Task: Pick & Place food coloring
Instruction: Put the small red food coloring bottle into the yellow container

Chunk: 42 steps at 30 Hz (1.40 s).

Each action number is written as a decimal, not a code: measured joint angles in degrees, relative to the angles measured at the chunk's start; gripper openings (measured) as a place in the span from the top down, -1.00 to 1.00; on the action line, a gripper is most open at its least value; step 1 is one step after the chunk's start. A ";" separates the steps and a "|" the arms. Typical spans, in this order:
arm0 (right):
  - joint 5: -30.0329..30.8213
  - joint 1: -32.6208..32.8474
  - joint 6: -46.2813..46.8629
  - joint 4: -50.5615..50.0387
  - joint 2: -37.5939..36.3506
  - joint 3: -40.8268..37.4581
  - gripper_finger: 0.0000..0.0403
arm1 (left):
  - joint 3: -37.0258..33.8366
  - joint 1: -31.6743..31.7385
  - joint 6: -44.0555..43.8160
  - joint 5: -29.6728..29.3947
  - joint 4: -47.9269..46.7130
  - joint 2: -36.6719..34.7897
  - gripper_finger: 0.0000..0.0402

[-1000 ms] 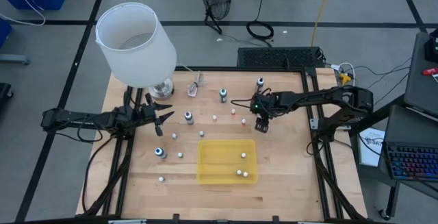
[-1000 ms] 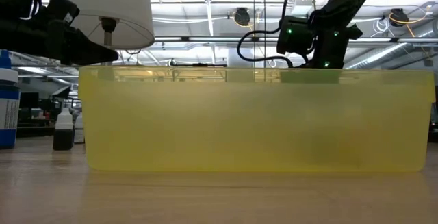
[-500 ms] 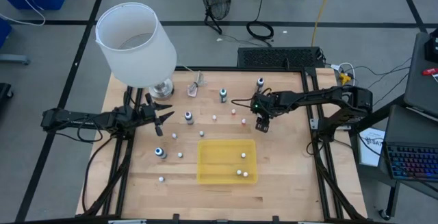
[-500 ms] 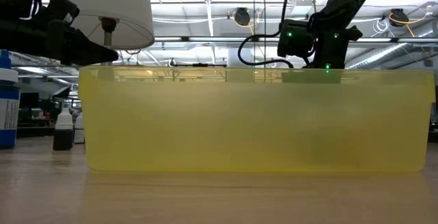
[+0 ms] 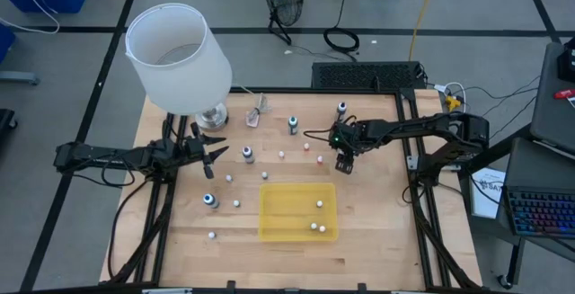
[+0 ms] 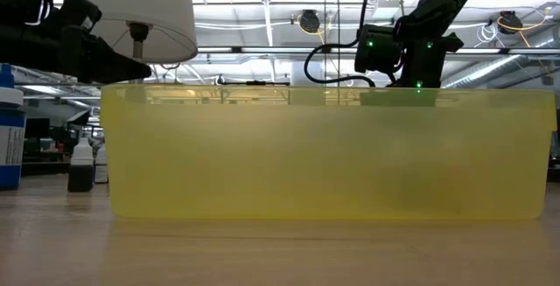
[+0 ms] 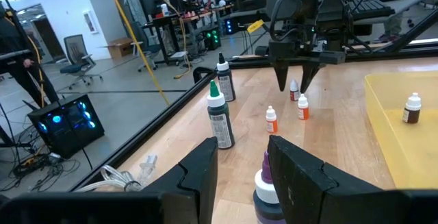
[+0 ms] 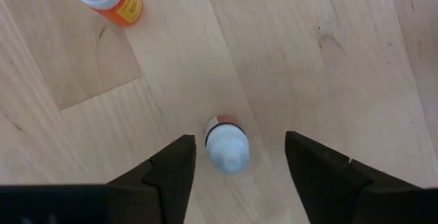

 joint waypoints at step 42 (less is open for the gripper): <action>0.00 3.36 -2.51 0.67 -7.25 0.09 0.74 | 0.00 0.01 0.01 0.00 0.00 0.00 0.35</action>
